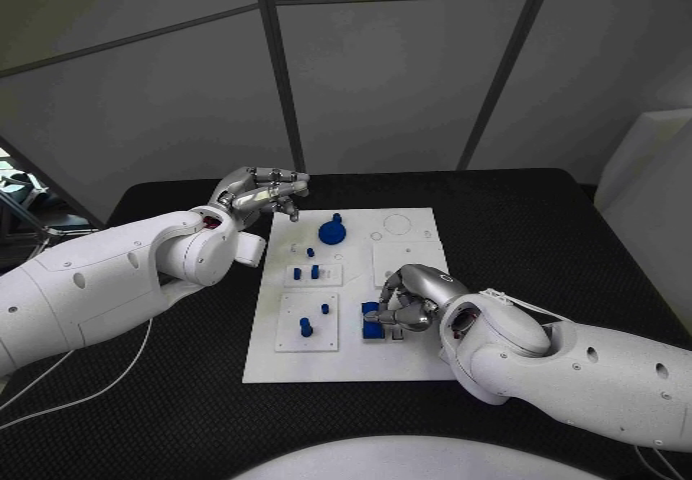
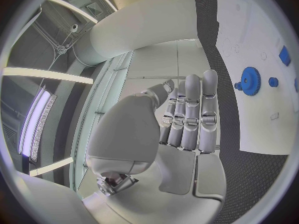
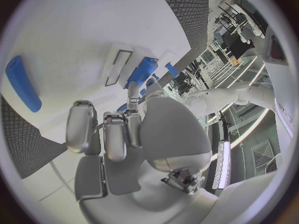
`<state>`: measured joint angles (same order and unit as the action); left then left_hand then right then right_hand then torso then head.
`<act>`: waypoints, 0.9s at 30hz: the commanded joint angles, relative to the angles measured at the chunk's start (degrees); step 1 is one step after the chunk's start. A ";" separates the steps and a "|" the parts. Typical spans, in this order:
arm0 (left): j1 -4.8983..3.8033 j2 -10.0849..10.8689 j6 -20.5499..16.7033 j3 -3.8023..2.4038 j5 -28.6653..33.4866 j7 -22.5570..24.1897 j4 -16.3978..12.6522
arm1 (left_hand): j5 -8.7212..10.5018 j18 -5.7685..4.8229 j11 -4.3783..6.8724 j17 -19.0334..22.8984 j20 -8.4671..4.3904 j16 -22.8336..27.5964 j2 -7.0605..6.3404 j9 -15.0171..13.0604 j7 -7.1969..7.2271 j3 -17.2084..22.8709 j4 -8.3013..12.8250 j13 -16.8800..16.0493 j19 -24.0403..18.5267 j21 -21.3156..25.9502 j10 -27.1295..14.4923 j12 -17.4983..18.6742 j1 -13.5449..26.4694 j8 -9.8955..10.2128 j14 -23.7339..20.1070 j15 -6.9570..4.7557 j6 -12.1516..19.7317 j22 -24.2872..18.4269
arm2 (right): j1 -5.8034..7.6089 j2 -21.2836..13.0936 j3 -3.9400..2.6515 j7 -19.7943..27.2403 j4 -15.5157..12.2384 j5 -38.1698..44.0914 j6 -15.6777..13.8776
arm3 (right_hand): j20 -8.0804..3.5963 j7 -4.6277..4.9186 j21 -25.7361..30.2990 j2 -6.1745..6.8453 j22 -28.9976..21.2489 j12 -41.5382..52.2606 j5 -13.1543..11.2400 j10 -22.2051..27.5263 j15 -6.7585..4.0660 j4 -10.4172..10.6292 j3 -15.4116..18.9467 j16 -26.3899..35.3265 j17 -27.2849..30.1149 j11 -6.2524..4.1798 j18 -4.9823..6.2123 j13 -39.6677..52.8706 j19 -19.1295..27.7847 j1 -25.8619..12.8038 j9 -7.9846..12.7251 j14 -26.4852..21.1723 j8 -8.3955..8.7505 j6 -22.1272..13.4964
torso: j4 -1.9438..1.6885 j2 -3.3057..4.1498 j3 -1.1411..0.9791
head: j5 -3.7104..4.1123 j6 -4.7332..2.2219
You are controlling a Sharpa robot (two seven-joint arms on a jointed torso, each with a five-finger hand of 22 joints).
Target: Assemble the parts on the task board
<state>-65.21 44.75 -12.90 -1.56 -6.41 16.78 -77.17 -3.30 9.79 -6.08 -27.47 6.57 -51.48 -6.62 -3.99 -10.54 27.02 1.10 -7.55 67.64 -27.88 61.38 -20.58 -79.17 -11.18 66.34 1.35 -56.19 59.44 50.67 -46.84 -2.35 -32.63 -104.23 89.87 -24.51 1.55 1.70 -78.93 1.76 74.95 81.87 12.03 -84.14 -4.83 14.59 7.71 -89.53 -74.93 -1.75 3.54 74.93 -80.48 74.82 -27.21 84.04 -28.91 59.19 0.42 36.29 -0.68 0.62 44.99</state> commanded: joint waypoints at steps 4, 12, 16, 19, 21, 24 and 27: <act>-0.10 0.03 0.51 -0.05 0.18 -0.10 -0.08 | -0.31 0.62 0.00 0.07 0.23 -0.33 0.20 -0.04 -0.07 -0.20 -0.04 -0.09 -0.36 0.33 -0.48 -0.16 -0.27 -0.40 -0.25 0.03 0.23 -0.06 | 0.07 -0.51 -0.03 2.28 -0.63 0.47 -1.38 | -0.10 0.02 -0.28 -0.38 0.44 0.27 -0.36 -2.45 -0.48 -0.29 0.29 -0.36 -14.84 -0.45 -0.04 8.34 -0.21 0.64 -0.10 5.91 -0.14 0.41 | 0.11 -0.09 -0.07 | -0.09 0.12; -0.09 0.13 0.45 -0.05 0.18 -0.07 -0.03 | -0.31 0.62 0.00 0.07 0.23 -0.33 0.20 -0.04 -0.07 -0.20 -0.04 -0.09 -0.36 0.33 -0.48 -0.16 -0.27 -0.40 -0.25 0.03 0.23 -0.06 | 0.08 -4.38 -0.08 7.18 -4.13 -2.58 -7.45 | 0.31 1.73 1.06 -0.07 -1.20 -2.02 1.45 -1.26 0.39 0.30 1.84 0.08 -13.90 0.85 0.28 6.65 0.98 0.64 0.97 5.71 3.00 -3.19 | 0.23 -0.19 -0.05 | -0.14 -0.02; -0.08 0.16 0.43 -0.05 0.18 -0.07 0.08 | -0.31 0.62 0.00 0.07 0.23 -0.33 0.20 -0.04 -0.07 -0.20 -0.04 -0.09 -0.36 0.33 -0.48 -0.16 -0.27 -0.40 -0.25 0.03 0.23 -0.06 | 0.17 -8.20 -0.91 8.13 -5.93 -5.69 -7.41 | 0.89 2.39 1.46 -0.20 -1.62 -2.97 2.52 -0.75 0.95 0.90 2.64 0.26 -13.54 1.47 0.38 6.00 1.31 0.51 1.61 5.63 4.67 -3.83 | 0.32 -0.33 -0.03 | 0.08 -0.03; -0.08 0.17 0.40 -0.04 0.18 -0.08 0.13 | -0.31 0.62 0.00 0.07 0.23 -0.33 0.20 -0.04 -0.07 -0.20 -0.04 -0.09 -0.36 0.33 -0.48 -0.16 -0.27 -0.40 -0.25 0.03 0.23 -0.06 | 0.38 -11.26 -1.35 7.74 -6.59 -7.03 -5.97 | 1.28 2.88 1.52 -0.56 -1.64 -3.25 3.21 -0.63 1.36 1.08 3.06 0.29 -13.48 1.90 0.41 5.85 1.34 0.97 2.42 5.62 6.49 -4.24 | 0.39 -0.39 0.03 | 0.23 -0.08; -0.07 0.19 0.38 -0.04 0.18 -0.08 0.16 | -0.31 0.62 0.00 0.07 0.23 -0.33 0.20 -0.04 -0.07 -0.20 -0.04 -0.09 -0.36 0.33 -0.48 -0.16 -0.27 -0.40 -0.25 0.03 0.23 -0.06 | 0.48 -13.11 -1.50 7.23 -6.85 -7.11 -4.77 | 1.55 3.23 1.58 -0.77 -1.66 -3.41 4.29 -0.58 1.61 1.06 3.33 0.28 -13.51 2.21 0.43 5.78 1.36 1.49 3.17 5.62 7.91 -4.37 | 0.47 -0.41 0.06 | 0.26 -0.11; -0.07 0.18 0.36 -0.03 0.18 -0.06 0.19 | -0.31 0.62 0.00 0.07 0.23 -0.33 0.20 -0.04 -0.07 -0.20 -0.04 -0.09 -0.36 0.33 -0.48 -0.16 -0.27 -0.40 -0.25 0.03 0.23 -0.06 | 0.56 -15.64 -1.64 6.23 -6.99 -5.88 -2.75 | 1.92 3.86 1.52 -0.84 -1.53 -3.44 4.76 -0.58 2.02 0.97 3.76 0.25 -13.58 2.71 0.40 5.82 1.27 2.17 4.44 5.64 10.21 -5.23 | 0.58 -0.45 0.09 | 0.59 -0.16; -0.06 0.18 0.37 -0.03 0.18 -0.03 0.13 | -0.31 0.62 0.00 0.07 0.23 -0.33 0.20 -0.04 -0.07 -0.20 -0.04 -0.09 -0.36 0.33 -0.48 -0.16 -0.27 -0.40 -0.25 0.03 0.23 -0.06 | 0.56 -16.92 -1.68 5.20 -6.99 -4.03 -0.96 | 2.09 3.94 1.31 -1.01 -1.23 -3.17 4.72 -0.74 2.15 0.91 3.95 0.18 -13.73 2.81 0.35 6.07 1.08 2.63 4.95 5.67 10.99 -4.66 | 0.73 -0.45 0.08 | 0.87 -0.20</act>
<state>-65.19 44.93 -12.90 -1.54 -6.41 16.57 -76.97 -3.30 9.79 -6.08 -27.48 6.57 -51.48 -6.62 -3.99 -10.54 27.02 1.10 -7.58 67.64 -27.88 61.39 -20.58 -79.17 -11.18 66.34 1.35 -56.19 59.45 51.15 -63.54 -3.98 -26.76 -110.96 84.73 -28.36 3.30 5.55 -77.65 0.70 73.59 78.53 16.61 -84.05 -2.96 15.53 11.36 -89.53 -74.92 0.65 3.55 75.11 -79.38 77.04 -22.38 84.04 -18.12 54.22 0.94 35.86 -0.61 1.25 44.82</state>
